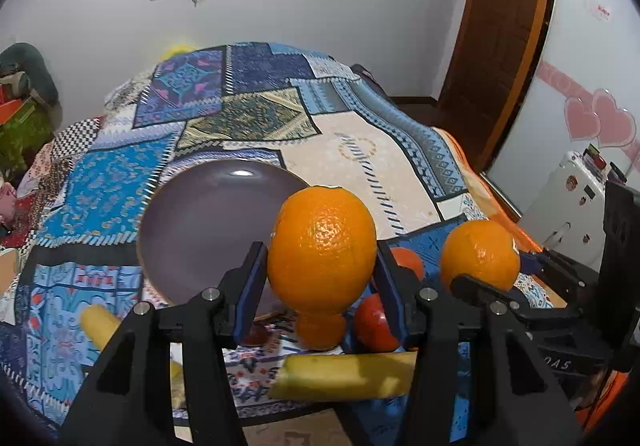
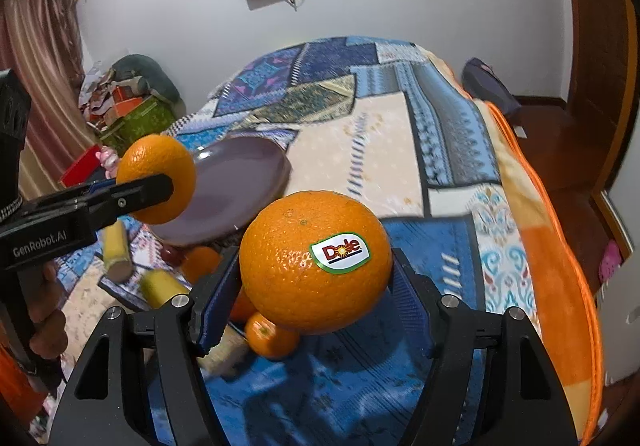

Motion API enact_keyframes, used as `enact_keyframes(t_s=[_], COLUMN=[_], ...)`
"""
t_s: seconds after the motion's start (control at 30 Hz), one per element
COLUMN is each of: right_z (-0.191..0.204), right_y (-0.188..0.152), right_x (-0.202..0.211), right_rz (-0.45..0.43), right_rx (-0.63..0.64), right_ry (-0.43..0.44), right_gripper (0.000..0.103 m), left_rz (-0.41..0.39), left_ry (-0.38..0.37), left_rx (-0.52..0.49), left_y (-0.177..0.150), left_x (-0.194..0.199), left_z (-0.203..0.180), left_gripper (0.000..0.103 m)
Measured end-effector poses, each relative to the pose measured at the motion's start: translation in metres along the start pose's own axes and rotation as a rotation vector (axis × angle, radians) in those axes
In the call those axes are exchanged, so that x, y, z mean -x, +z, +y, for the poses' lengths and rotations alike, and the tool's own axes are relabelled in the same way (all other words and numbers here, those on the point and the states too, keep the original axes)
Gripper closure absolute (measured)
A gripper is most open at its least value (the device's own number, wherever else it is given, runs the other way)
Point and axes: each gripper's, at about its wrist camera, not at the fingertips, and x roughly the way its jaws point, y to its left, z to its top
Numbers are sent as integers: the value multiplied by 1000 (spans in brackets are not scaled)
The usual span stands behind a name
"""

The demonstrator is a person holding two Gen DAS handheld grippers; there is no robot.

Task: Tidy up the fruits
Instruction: 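Close the left tool on the orange while the right tool grasps the Dole orange, then carry the left tool's orange onto the purple plate while the right tool lowers its orange beside it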

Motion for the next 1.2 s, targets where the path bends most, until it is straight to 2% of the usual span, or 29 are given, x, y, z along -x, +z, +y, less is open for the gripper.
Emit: enact_keyframes(t_s=[0.4, 0.63, 0.77, 0.87, 1.2], right_z=[34, 53, 57, 59, 68], right_y=[30, 43, 45, 46, 61], right_x=[-24, -50, -64, -69, -91], right_rz=[-31, -17, 13, 21, 61], right_rx=[89, 127, 124, 136, 184], right_ry=[50, 82, 98, 92, 89], right_gripper=[34, 34, 34, 34, 34], left_rz=[-22, -4, 34, 19, 7], left_ry=[89, 109, 99, 121, 106], left_rx=[27, 71, 89, 87, 92], left_y=[11, 12, 7, 7, 27], left_x=[17, 3, -11, -13, -22], left_z=[38, 66, 78, 82, 91], left_gripper=[52, 55, 56, 56, 56])
